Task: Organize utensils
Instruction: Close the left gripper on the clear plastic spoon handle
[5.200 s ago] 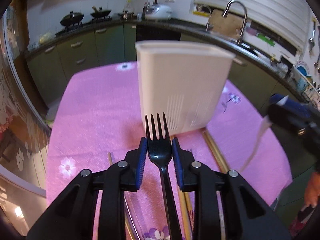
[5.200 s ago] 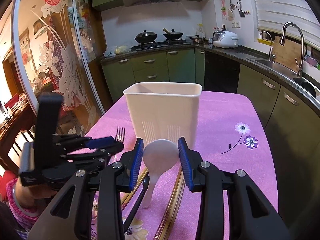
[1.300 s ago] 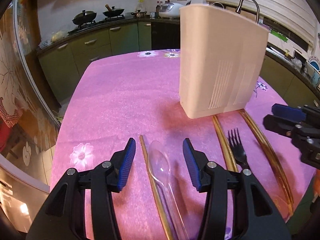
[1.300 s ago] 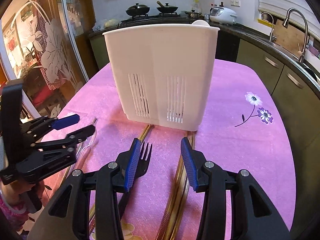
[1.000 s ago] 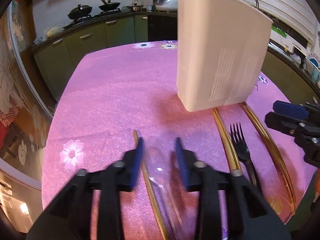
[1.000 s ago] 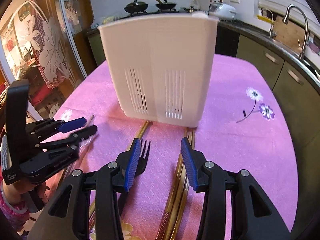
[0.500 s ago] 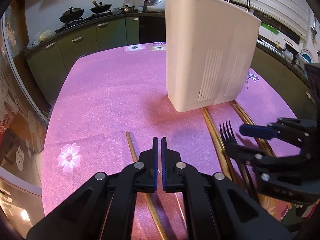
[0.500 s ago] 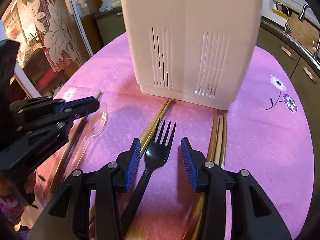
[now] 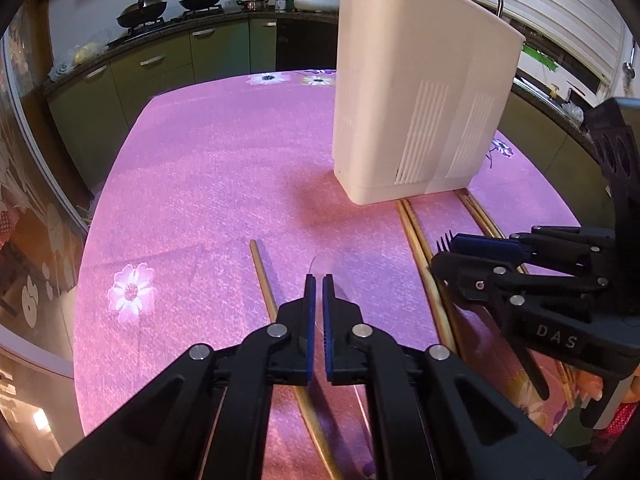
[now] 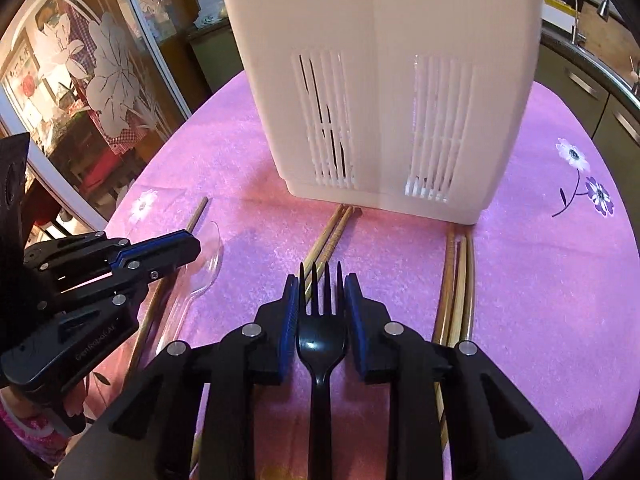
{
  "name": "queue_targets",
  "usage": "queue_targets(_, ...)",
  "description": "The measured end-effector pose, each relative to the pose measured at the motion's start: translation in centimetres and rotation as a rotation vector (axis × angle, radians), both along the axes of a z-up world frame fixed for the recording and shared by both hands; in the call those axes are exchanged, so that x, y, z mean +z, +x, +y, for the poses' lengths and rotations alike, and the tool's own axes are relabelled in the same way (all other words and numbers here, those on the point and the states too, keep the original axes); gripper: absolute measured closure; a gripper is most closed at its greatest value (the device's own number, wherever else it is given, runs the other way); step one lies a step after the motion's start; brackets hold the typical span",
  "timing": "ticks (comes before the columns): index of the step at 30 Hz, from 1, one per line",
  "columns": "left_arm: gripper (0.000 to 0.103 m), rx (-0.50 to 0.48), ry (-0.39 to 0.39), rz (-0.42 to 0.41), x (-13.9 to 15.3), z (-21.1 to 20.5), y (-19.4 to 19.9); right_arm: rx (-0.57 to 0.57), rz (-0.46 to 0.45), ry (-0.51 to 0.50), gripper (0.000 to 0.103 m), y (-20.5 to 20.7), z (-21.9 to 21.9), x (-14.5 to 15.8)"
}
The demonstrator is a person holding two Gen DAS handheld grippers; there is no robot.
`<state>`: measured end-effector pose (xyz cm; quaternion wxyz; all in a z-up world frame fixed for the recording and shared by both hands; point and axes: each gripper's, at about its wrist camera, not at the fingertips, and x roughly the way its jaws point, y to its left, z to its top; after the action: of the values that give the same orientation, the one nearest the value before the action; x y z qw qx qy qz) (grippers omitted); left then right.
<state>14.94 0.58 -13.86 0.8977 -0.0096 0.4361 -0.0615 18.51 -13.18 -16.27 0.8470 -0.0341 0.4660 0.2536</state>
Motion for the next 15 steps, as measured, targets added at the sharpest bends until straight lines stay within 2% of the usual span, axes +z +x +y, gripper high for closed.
queue_targets(1, 0.093, -0.002, 0.001, 0.002, 0.0, -0.1, 0.0, -0.004, -0.003, 0.005, 0.079, -0.1, -0.1, 0.1)
queue_targets(3, 0.077, -0.002, 0.003, 0.0, 0.2, -0.2, -0.1, -0.008, -0.009, 0.011, 0.079, -0.1, -0.4, 0.4)
queue_targets(4, 0.065, -0.005, 0.002, -0.001, 0.3, -0.3, -0.2, -0.01, -0.012, 0.014, 0.079, -0.2, -0.7, 0.6)
queue_targets(5, 0.059, -0.011, 0.001, -0.004, 0.4, -0.4, -0.4, -0.013, -0.016, 0.016, 0.079, -0.3, -0.9, 0.8)
queue_targets(10, 0.058, -0.025, 0.072, 0.015, 0.4, -1.6, -1.0, -0.014, -0.026, 0.026, 0.079, -0.3, -1.3, 1.3)
queue_targets(13, 0.059, -0.025, 0.07, 0.051, -0.3, -1.9, -0.8, -0.009, -0.028, 0.031, 0.079, -0.5, -1.3, 1.4)
queue_targets(15, 0.066, -0.018, 0.066, 0.077, -0.8, -1.9, -0.6, -0.009, -0.031, 0.034, 0.079, -0.6, -1.5, 1.5)
